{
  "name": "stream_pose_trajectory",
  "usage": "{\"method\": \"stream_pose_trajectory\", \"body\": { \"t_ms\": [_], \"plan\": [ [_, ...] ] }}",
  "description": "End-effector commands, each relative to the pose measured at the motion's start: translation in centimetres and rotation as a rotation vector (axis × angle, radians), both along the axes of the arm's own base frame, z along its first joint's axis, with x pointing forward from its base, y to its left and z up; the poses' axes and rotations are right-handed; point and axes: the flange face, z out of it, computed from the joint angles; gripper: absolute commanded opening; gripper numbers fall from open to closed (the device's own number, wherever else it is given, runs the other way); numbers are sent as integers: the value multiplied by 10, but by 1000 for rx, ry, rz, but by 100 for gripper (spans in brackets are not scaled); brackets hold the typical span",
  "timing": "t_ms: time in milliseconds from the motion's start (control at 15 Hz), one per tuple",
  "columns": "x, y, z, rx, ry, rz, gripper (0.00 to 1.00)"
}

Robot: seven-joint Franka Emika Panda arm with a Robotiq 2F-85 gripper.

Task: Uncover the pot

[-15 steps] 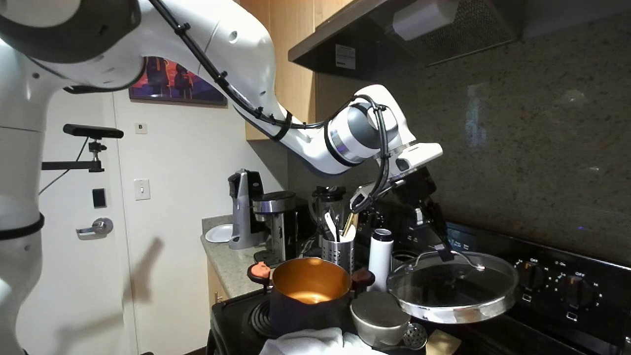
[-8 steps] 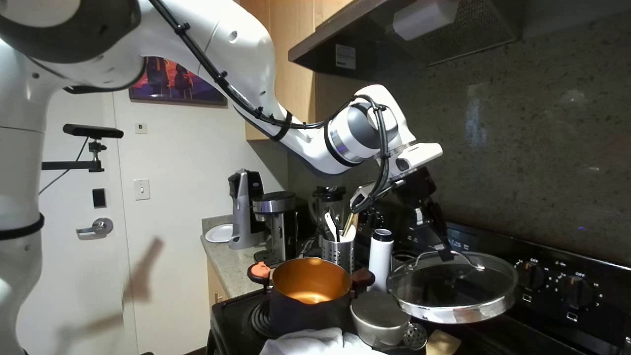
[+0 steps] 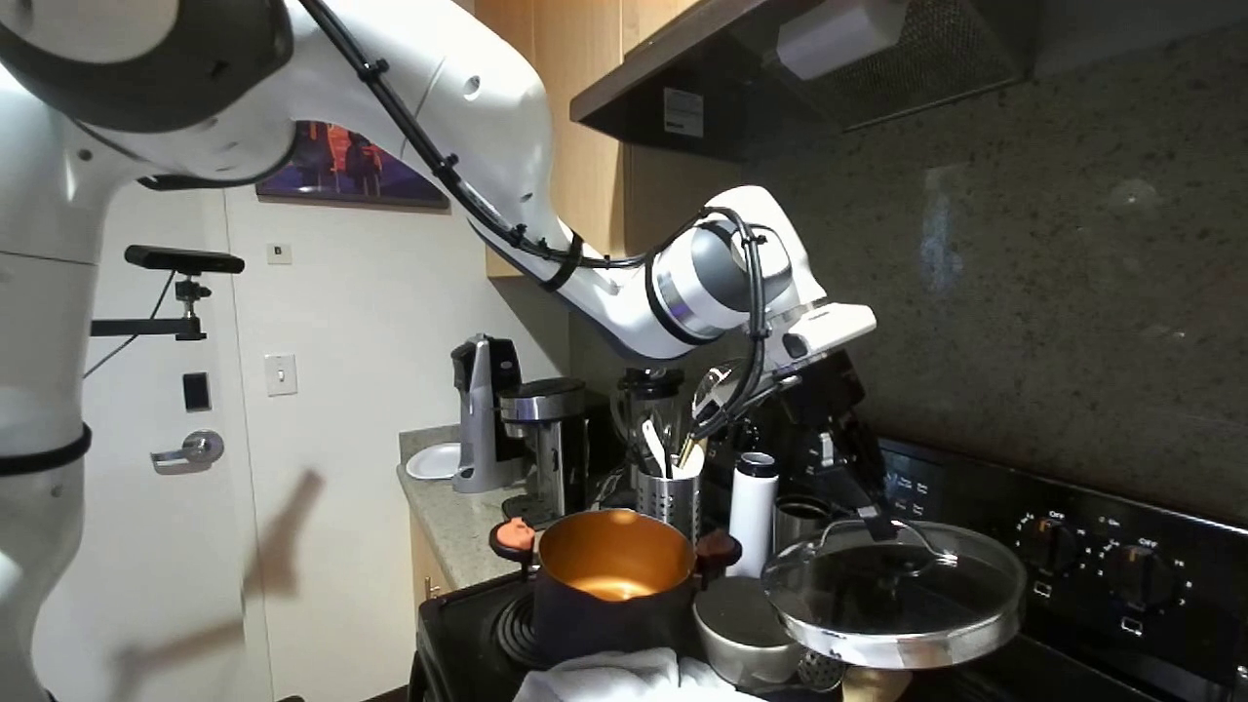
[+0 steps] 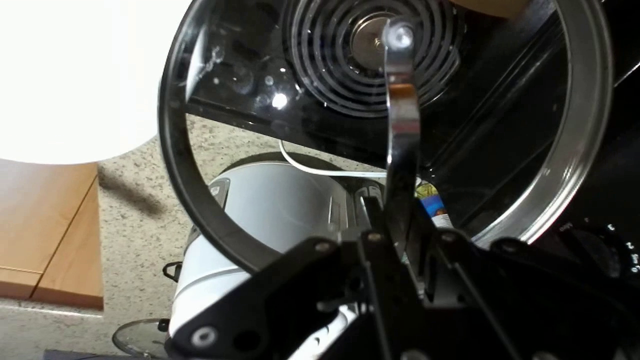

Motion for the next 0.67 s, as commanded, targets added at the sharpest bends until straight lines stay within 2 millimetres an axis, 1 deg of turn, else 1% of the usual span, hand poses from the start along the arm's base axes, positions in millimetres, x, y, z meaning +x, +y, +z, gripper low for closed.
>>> {"method": "stream_pose_trajectory", "body": {
  "t_ms": [0,267,600],
  "plan": [
    [2,-10,4,-14,-15,-80,5],
    [11,-25,-10,1,-14,-154,5],
    [23,-43,-38,30,29,-218,5]
  ]
}}
